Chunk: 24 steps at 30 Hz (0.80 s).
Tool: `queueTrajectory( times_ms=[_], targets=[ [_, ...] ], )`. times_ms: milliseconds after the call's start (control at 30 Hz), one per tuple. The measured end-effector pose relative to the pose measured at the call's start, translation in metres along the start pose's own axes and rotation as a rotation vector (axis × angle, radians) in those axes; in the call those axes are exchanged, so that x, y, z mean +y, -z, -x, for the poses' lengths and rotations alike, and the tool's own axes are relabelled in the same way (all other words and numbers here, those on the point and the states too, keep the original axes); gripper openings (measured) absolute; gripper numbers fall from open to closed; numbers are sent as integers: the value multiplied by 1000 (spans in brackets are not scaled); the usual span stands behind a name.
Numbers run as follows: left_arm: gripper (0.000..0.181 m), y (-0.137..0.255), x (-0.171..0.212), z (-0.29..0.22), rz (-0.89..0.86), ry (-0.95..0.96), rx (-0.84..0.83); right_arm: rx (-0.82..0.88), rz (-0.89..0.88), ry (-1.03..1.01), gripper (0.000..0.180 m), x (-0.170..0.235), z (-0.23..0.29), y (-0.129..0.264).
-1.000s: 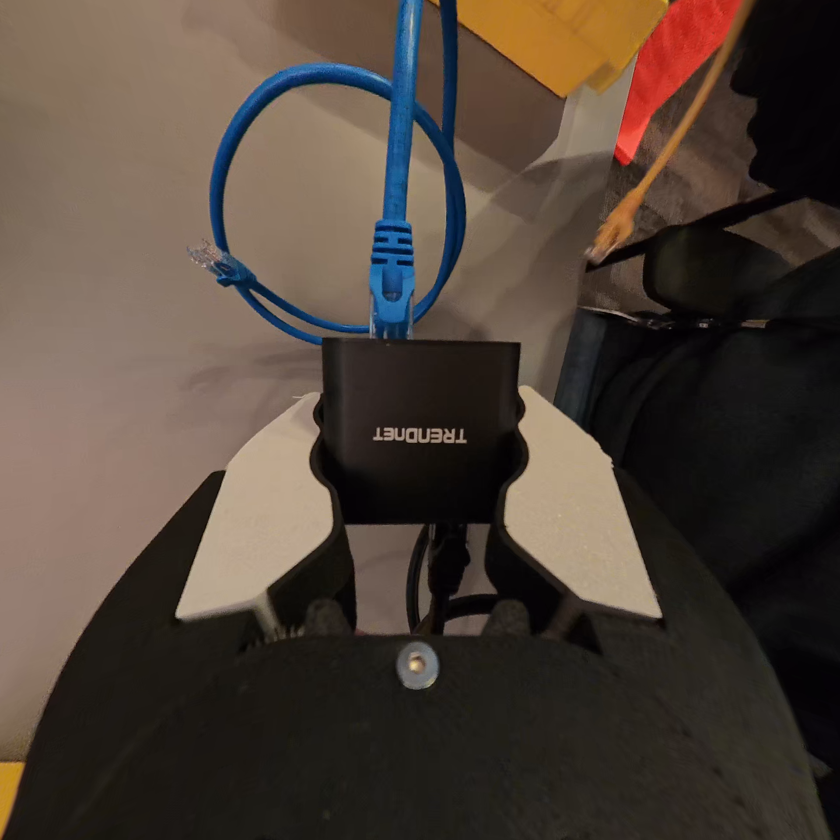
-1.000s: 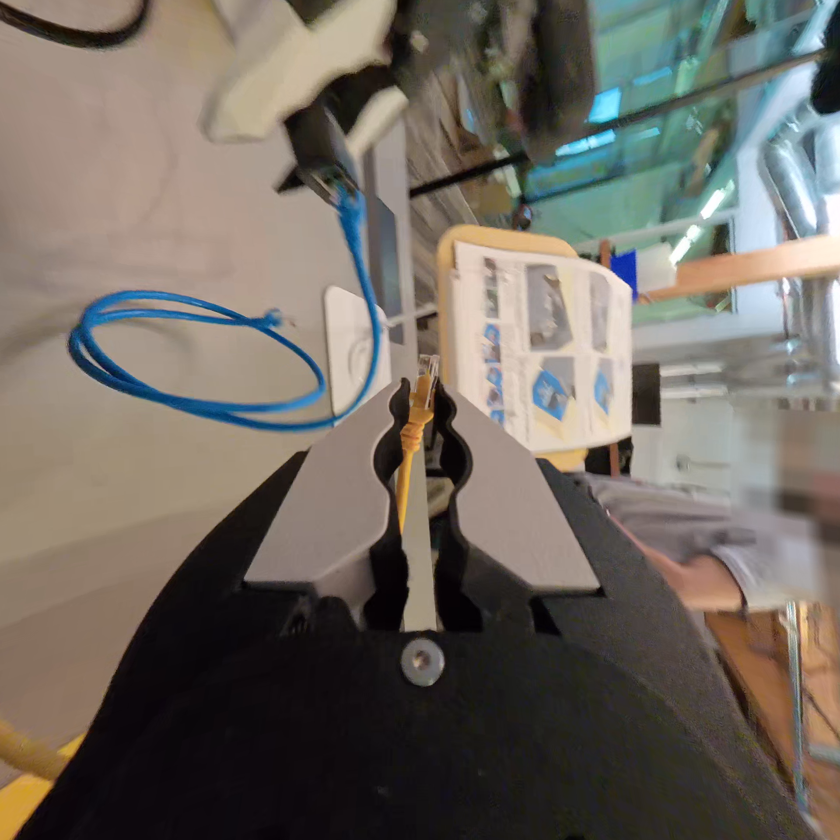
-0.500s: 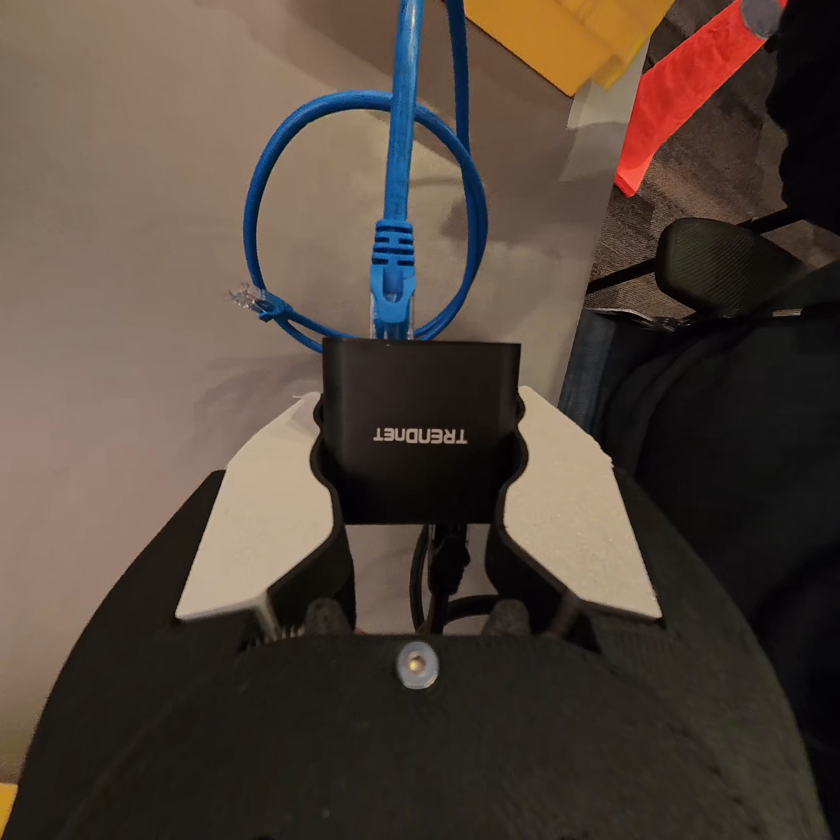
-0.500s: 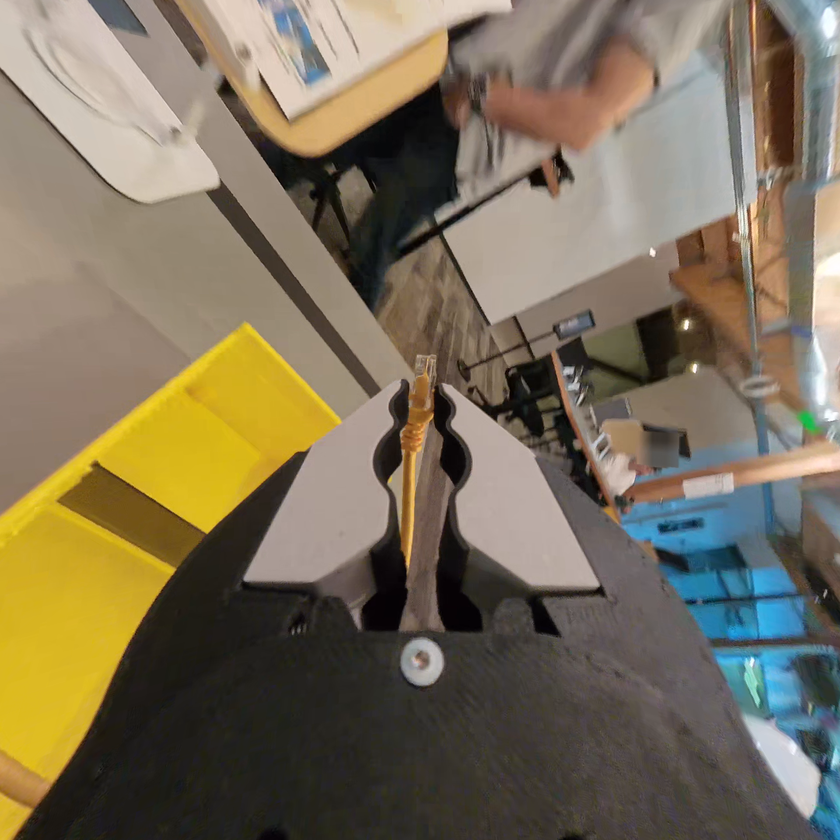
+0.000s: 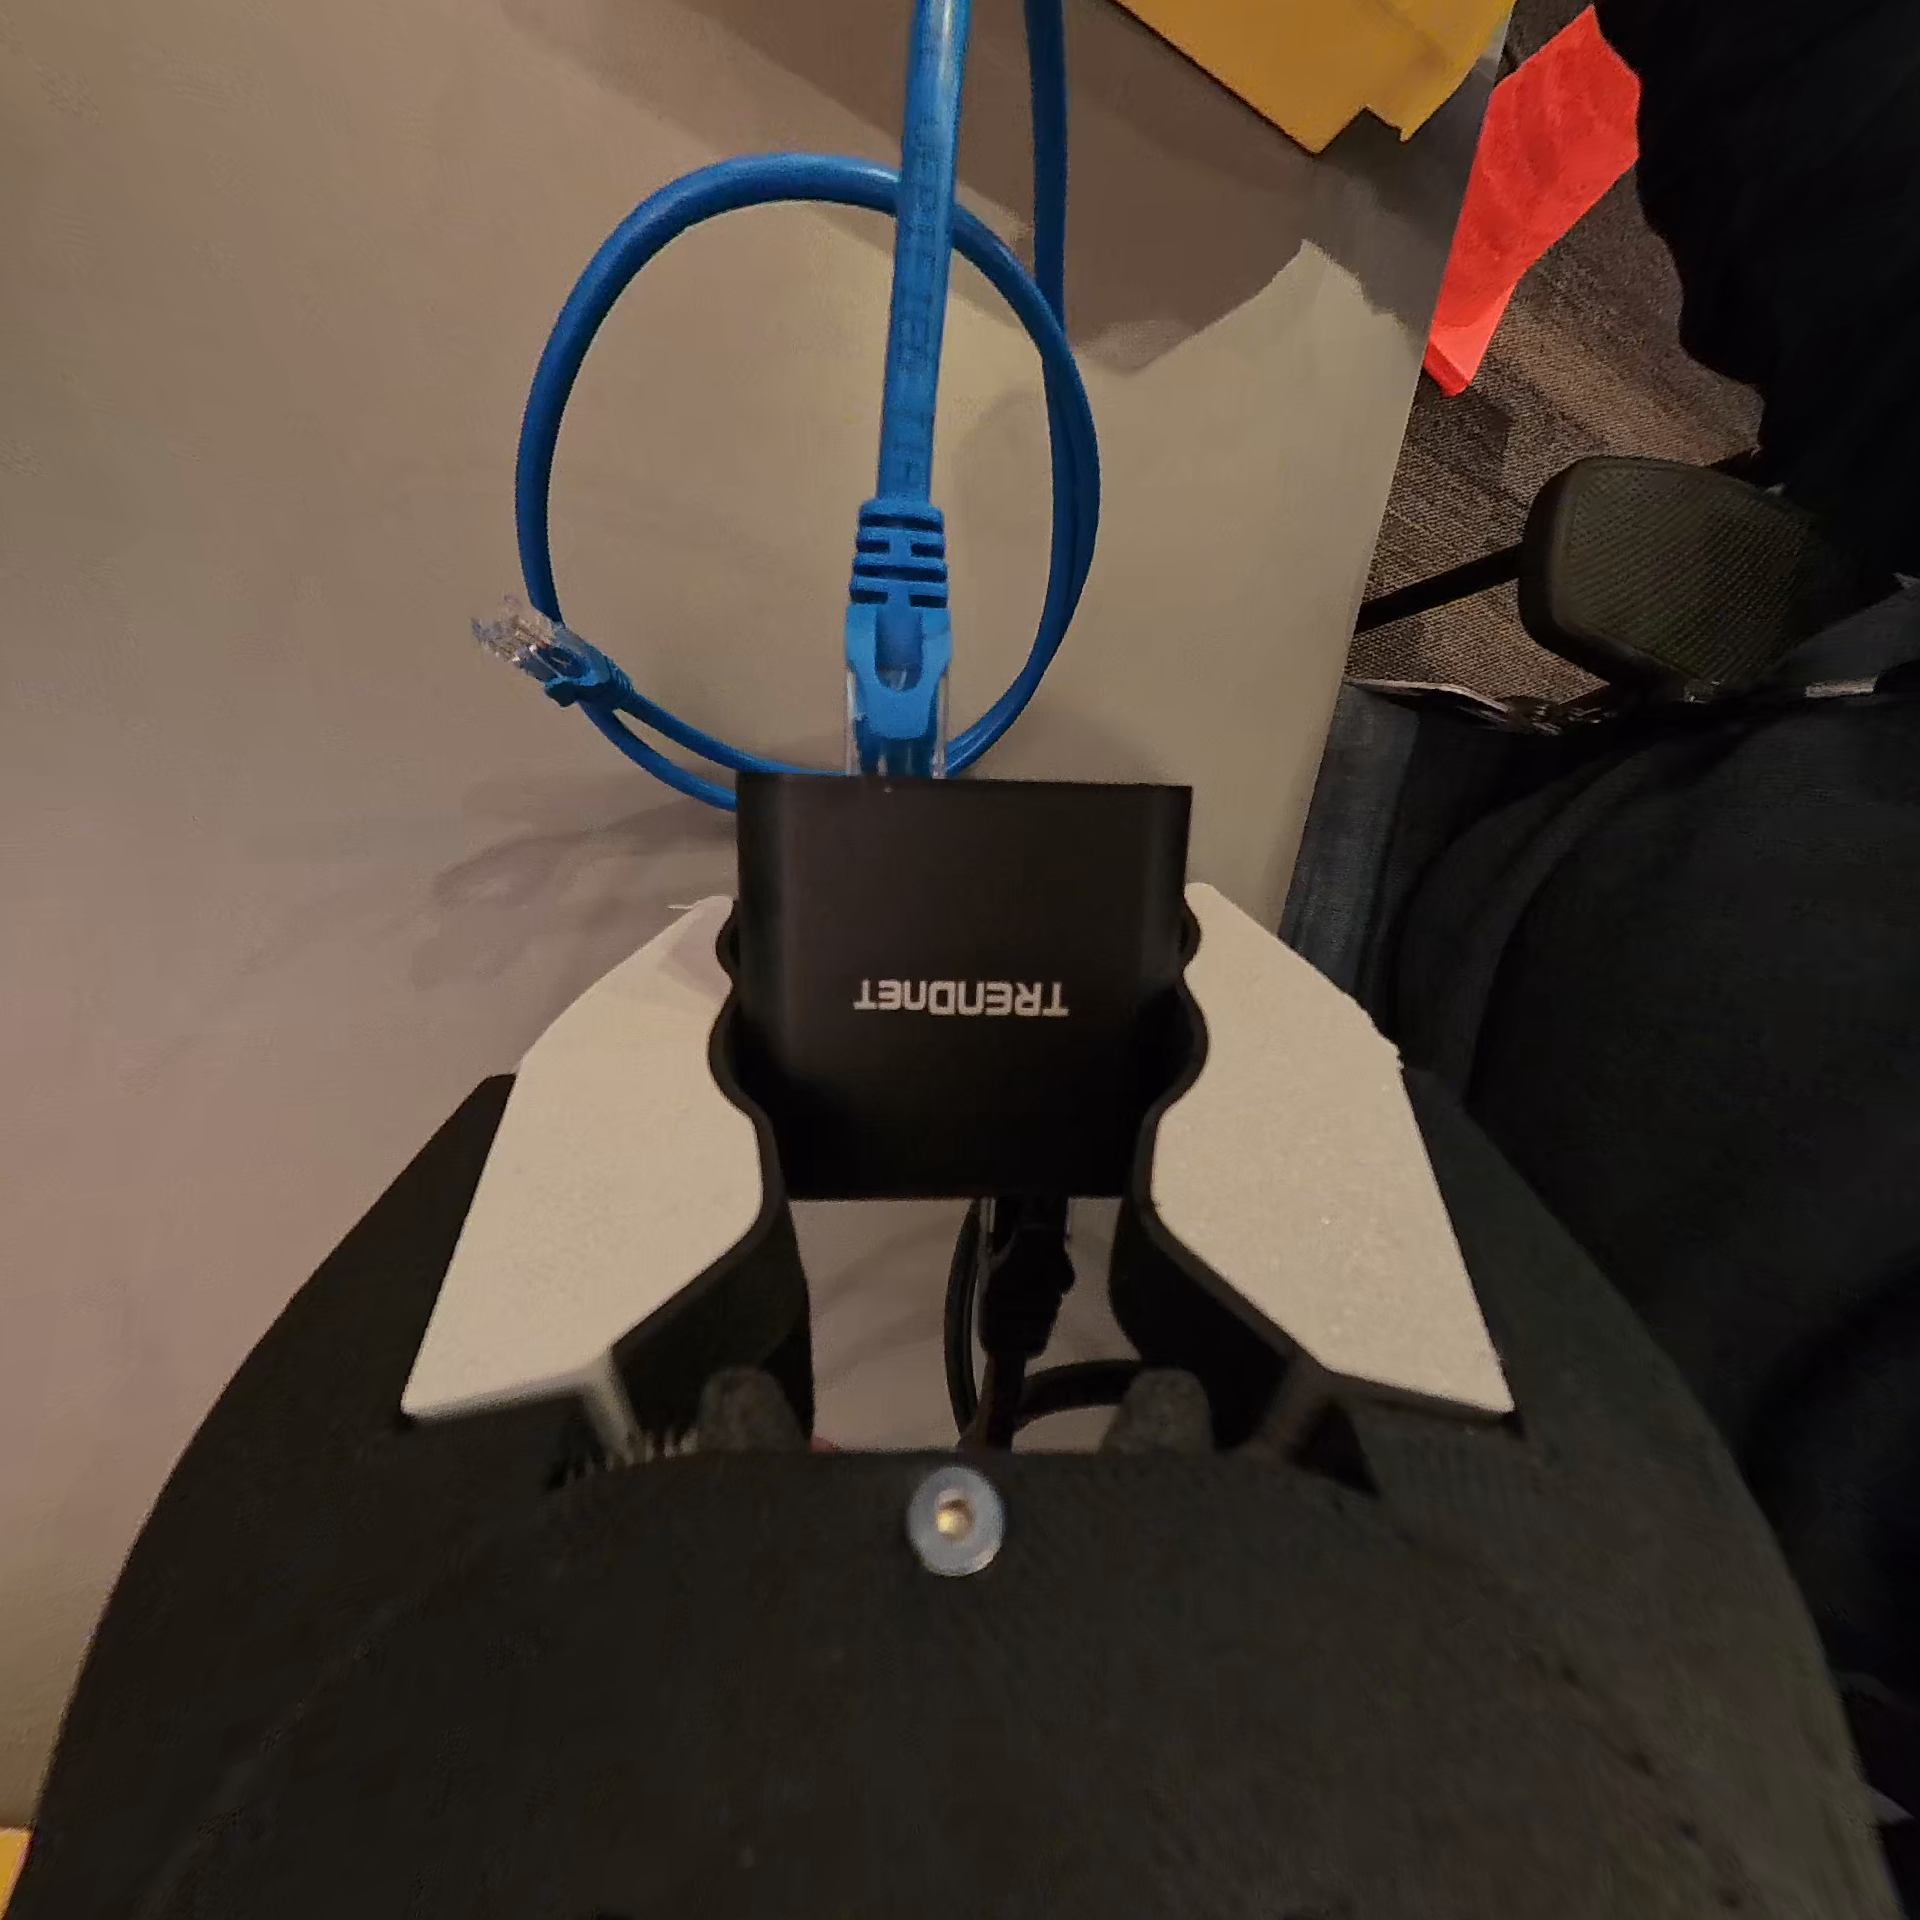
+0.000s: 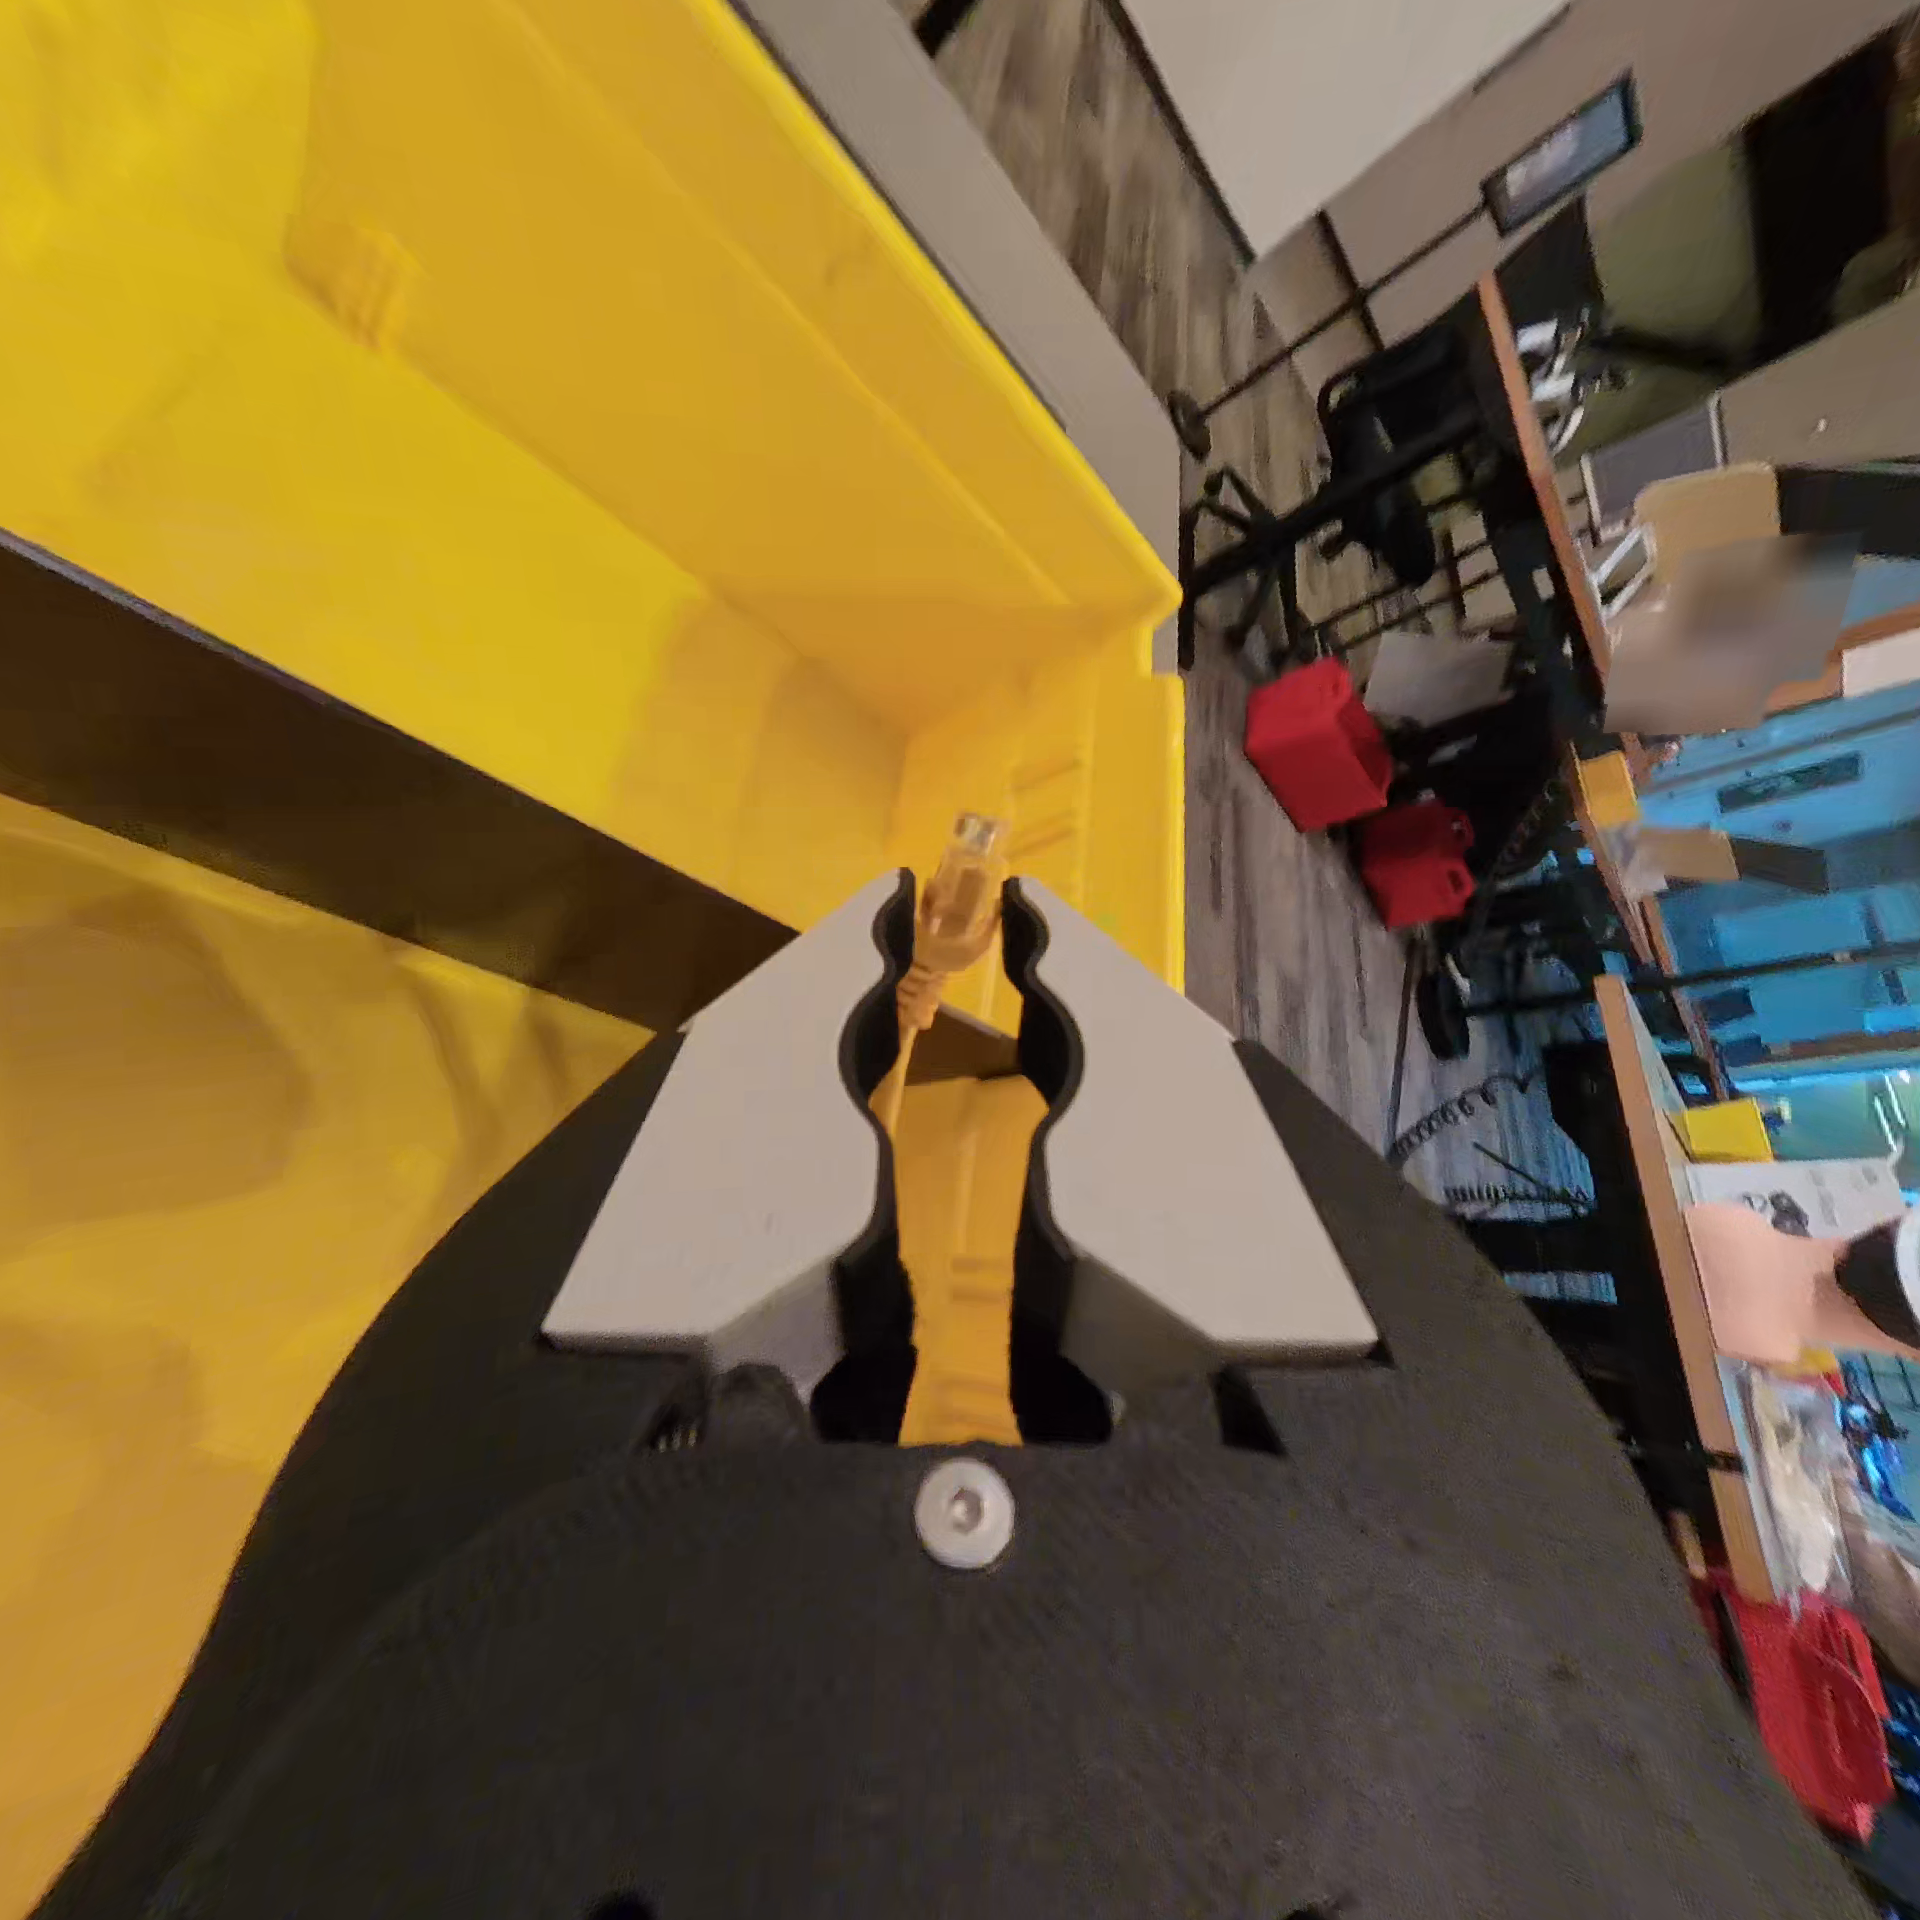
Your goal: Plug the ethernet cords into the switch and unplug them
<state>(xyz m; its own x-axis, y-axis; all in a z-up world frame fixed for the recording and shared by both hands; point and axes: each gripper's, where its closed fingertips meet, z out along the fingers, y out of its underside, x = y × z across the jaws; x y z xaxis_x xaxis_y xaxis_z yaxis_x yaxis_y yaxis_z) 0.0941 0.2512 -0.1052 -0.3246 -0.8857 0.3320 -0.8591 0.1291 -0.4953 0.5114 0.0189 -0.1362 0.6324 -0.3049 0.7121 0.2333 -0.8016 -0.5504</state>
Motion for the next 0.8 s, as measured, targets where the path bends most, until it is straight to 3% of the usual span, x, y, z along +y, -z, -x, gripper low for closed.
queueTrajectory(
  times_ms=[433, 567, 667, 800],
  targets=[
    [74, 2, 4, -1, -15, -2, 4, -178, -79, -131, 24, -36, -14, 42],
    [74, 3, 4, -3, -8, -8, 2, -253, -328, 4, 26, -124, 9, 110],
    [74, 4, 2, -7, 2, -14, 3, -322, -545, 216, 28, -198, 67, 164],
    [74, 8, -2, -14, 23, -34, -3, -380, -752, 514, 27, -264, 158, 209]
  ],
)
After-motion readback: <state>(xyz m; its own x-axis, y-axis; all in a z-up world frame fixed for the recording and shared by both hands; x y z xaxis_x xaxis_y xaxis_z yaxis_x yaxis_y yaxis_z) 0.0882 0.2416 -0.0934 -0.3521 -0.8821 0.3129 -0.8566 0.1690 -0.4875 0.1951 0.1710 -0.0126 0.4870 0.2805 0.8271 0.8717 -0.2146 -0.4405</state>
